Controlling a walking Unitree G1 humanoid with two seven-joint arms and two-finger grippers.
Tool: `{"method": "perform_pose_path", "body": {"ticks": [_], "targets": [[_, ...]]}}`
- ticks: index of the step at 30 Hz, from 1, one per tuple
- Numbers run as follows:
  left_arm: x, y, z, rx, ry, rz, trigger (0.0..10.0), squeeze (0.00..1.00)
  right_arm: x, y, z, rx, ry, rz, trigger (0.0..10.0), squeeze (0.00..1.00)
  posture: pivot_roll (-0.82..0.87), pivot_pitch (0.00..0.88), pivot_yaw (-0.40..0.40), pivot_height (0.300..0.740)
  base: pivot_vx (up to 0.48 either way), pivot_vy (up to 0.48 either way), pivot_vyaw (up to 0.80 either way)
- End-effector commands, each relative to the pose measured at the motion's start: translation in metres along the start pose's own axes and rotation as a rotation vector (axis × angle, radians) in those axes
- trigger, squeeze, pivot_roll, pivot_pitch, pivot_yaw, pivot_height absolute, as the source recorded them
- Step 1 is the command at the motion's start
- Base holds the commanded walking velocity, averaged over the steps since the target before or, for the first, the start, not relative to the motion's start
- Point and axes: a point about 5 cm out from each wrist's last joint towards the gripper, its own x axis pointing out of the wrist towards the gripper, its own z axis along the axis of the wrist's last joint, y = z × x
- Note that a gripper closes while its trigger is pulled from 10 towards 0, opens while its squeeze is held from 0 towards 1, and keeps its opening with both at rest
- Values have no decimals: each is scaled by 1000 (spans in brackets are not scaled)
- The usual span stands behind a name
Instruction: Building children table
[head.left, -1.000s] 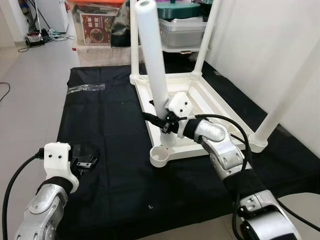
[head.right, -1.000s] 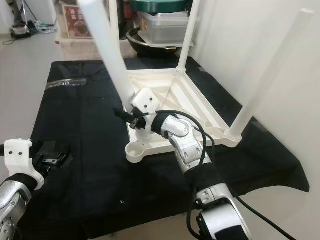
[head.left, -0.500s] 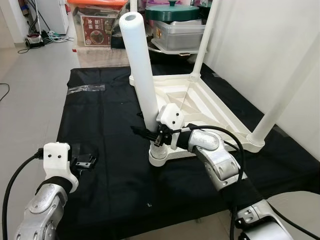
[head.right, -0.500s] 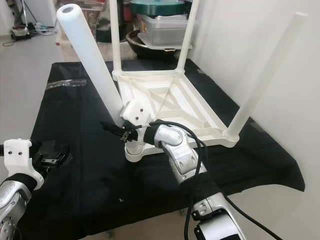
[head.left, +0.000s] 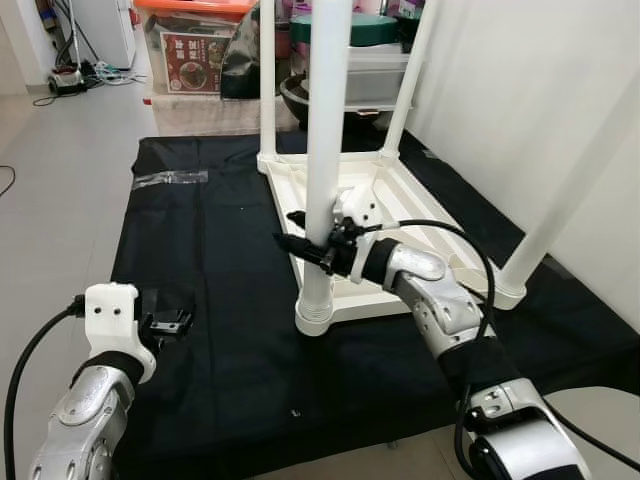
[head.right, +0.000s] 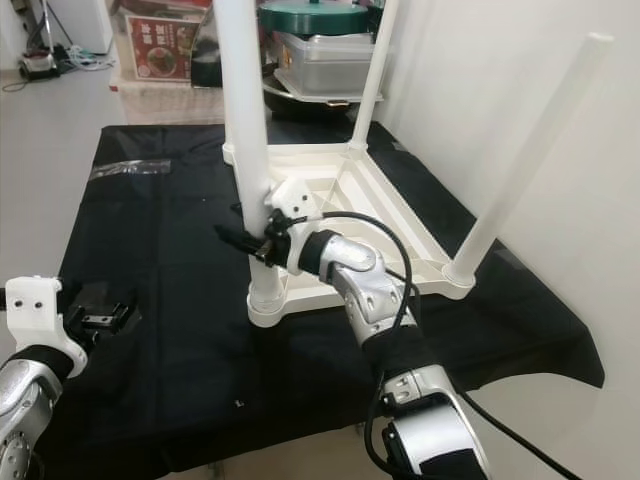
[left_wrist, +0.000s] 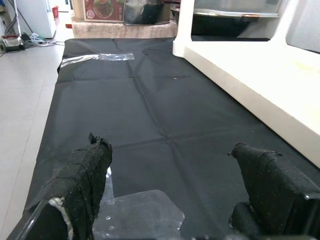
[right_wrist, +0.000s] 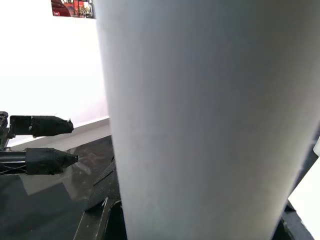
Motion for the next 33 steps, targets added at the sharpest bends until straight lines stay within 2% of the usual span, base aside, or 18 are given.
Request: {"method": "perform_pose_path", "body": {"ticks": [1, 3, 4, 8, 12, 17, 19, 20, 21, 22, 23, 24, 25, 26, 27, 28, 32, 33], "targets": [[-2, 1, 0, -20, -3, 7, 10000, 0, -4, 3, -30, 89, 116, 25, 10000, 0, 120, 0, -112, 740, 0, 0, 0], [-4, 3, 1, -19, -5, 18, 10000, 0, -1, 9, -29, 62, 118, 68, 10000, 0, 126, 0, -119, 740, 0, 0, 0], [-5, 5, 1, -19, -6, 27, 10000, 0, 1, 16, -29, 42, 118, 111, 10000, 0, 131, 0, -120, 740, 0, 0, 0], [-8, 7, 1, -20, -5, 36, 10000, 0, 3, 28, -31, 34, 117, 166, 10000, 0, 136, 0, -120, 740, 0, 0, 0], [-8, 7, 2, -18, -5, 35, 10000, 0, 3, 32, -34, 37, 121, 188, 10000, 0, 137, 0, -120, 740, 0, 0, 0], [-9, 11, 4, -20, -8, 39, 10000, 0, 2, 34, -36, 69, 121, 209, 10000, 0, 135, 0, -119, 740, 0, 0, 0], [-8, 11, 5, -28, -13, 39, 10000, 0, 4, 32, -37, 155, 108, 163, 10000, 0, 135, 0, -118, 740, 0, 0, 0], [-8, 11, 5, -28, -13, 39, 10000, 0, 4, 32, -37, 155, 108, 163, 10000, 0, 135, 0, -118, 740, 0, 0, 0], [-8, 10, 5, -31, -14, 39, 10000, 0, 4, 31, -39, 194, 104, 137, 10000, 0, 135, 0, -118, 740, 0, 0, 0], [-9, 10, 5, -31, -14, 39, 10000, 0, 6, 24, -48, 197, 177, -8, 10000, 0, 138, 0, -126, 740, 0, 0, 0], [-9, 10, 5, -31, -14, 39, 10000, 0, 6, 24, -48, 197, 177, -8, 10000, 0, 138, 0, -126, 740, 0, 0, 0], [-10, 11, 5, -28, -14, 46, 10000, 0, 1, 10, -63, 230, 289, -282, 10000, 0, 144, 0, -135, 740, 0, 0, 0], [-10, 11, 5, -28, -14, 46, 10000, 0, 1, 10, -63, 230, 289, -282, 10000, 0, 144, 0, -135, 740, 0, 0, 0], [-11, 12, 6, -27, -17, 54, 10000, 0, -8, 1, -74, 277, 366, -489, 10000, 0, 144, 0, -135, 740, 0, 0, 0], [-13, 14, 7, -27, -19, 63, 10000, 0, -18, 0, -81, 288, 402, -632, 10000, 0, 149, 0, -133, 740, 0, 0, 0], [-14, 15, 7, -28, -20, 70, 10000, 0, -25, 1, -85, 305, 396, -714, 10000, 0, 150, 0, -126, 740, 0, 0, 0], [-15, 17, 6, -25, -14, 76, 10000, 0, -37, 6, -87, 327, 362, -813, 10000, 0, 141, 0, -113, 740, 0, 0, 0], [-13, 17, 7, -22, -14, 70, 10000, 0, -46, 9, -86, 342, 340, -889, 10000, 0, 137, 0, -106, 740, 0, 0, 0]]}}
